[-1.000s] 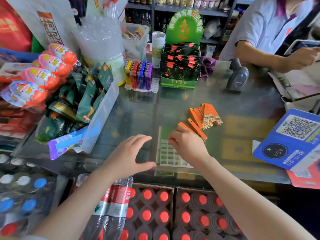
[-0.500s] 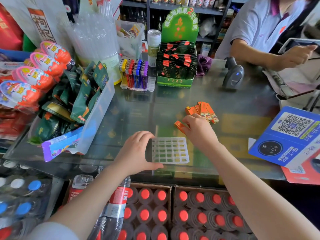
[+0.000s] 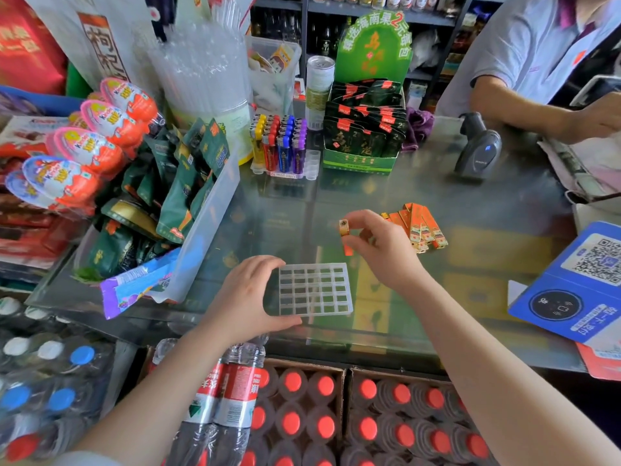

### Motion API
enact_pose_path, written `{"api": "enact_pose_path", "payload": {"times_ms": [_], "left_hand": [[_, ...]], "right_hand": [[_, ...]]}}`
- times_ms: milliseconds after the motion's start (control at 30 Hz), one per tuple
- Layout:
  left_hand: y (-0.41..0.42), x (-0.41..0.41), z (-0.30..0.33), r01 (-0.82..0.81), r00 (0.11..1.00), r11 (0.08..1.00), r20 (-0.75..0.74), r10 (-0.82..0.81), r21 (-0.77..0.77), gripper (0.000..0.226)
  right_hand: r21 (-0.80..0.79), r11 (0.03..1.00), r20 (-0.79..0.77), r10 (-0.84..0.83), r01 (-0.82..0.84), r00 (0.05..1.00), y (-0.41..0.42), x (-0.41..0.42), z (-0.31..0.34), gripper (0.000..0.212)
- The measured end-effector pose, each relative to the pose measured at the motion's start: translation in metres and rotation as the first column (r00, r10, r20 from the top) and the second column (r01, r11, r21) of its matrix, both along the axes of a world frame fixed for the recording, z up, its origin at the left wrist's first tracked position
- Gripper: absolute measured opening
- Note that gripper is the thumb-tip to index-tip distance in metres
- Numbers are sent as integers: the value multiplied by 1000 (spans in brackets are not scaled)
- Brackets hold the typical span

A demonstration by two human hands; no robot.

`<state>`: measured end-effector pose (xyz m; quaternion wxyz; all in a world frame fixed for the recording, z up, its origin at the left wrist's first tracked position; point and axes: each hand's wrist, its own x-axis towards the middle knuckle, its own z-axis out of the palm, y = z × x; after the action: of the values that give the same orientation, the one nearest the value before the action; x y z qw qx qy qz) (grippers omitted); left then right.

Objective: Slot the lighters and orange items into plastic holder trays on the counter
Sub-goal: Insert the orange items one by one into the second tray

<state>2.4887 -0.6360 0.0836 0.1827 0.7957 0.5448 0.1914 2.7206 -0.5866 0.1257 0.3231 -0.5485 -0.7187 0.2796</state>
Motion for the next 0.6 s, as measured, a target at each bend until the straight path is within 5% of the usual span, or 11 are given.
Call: {"api": "enact_pose_path", "payload": {"times_ms": [100, 200, 300, 400, 500, 600], "left_hand": [[5, 4, -2, 30, 999, 1000, -13, -30, 3, 89], [11, 9, -3, 61, 998, 998, -19, -61, 16, 89], [14, 10, -6, 74, 997, 997, -2, -74, -14, 100], [15, 6, -6, 60, 996, 996, 75, -55, -65, 110], [16, 4, -5, 104, 991, 994, 90, -100, -42, 95], [18, 2, -5, 114, 987, 992, 120, -108, -44, 84]], "right_hand": [[19, 997, -240, 73, -71, 968, -9, -1, -3, 19], [-72, 990, -617, 49, -118, 786, -11, -6, -7, 21], [-348, 928, -807, -225, -131, 546, -7, -11, -11, 23], [-599, 785, -768, -508, -156, 390, -2, -19, -12, 38], [-617, 763, -760, -514, -194, 397, -1, -26, -13, 31], [-498, 855, -759, -346, -148, 552, -5, -32, -14, 22]]}}
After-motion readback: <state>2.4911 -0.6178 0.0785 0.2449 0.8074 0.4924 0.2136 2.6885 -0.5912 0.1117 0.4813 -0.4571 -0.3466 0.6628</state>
